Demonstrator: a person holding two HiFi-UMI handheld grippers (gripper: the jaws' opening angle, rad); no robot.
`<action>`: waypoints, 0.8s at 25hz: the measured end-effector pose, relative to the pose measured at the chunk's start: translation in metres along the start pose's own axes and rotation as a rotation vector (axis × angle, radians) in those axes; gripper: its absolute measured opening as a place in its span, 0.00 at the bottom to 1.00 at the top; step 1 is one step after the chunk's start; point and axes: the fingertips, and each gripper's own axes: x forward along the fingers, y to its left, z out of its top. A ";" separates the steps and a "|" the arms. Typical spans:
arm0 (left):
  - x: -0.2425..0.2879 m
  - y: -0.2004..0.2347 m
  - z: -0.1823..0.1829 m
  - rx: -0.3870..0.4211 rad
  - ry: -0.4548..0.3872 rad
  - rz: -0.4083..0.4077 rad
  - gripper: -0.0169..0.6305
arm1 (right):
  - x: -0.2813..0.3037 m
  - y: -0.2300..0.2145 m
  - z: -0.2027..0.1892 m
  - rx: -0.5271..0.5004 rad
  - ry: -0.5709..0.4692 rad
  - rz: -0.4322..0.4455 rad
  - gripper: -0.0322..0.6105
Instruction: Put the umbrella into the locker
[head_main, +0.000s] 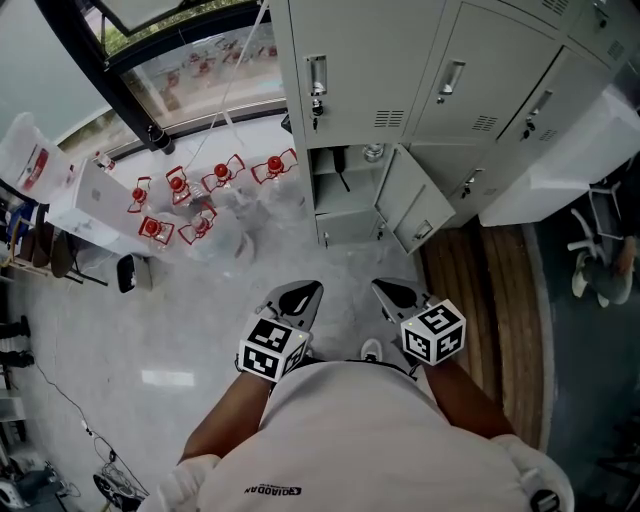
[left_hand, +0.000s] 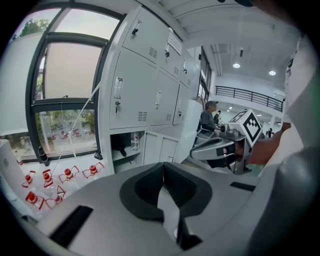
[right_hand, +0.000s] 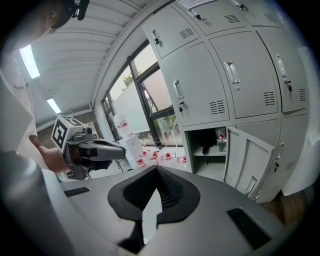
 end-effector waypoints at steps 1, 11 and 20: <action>0.000 -0.001 0.000 0.000 -0.002 -0.001 0.05 | -0.001 0.001 0.000 0.000 -0.003 0.000 0.11; -0.003 -0.005 -0.002 -0.017 -0.019 -0.006 0.05 | -0.004 0.004 -0.006 0.009 -0.010 -0.009 0.11; -0.004 -0.005 0.002 -0.031 -0.035 0.004 0.05 | -0.006 0.006 -0.005 0.003 -0.012 -0.008 0.11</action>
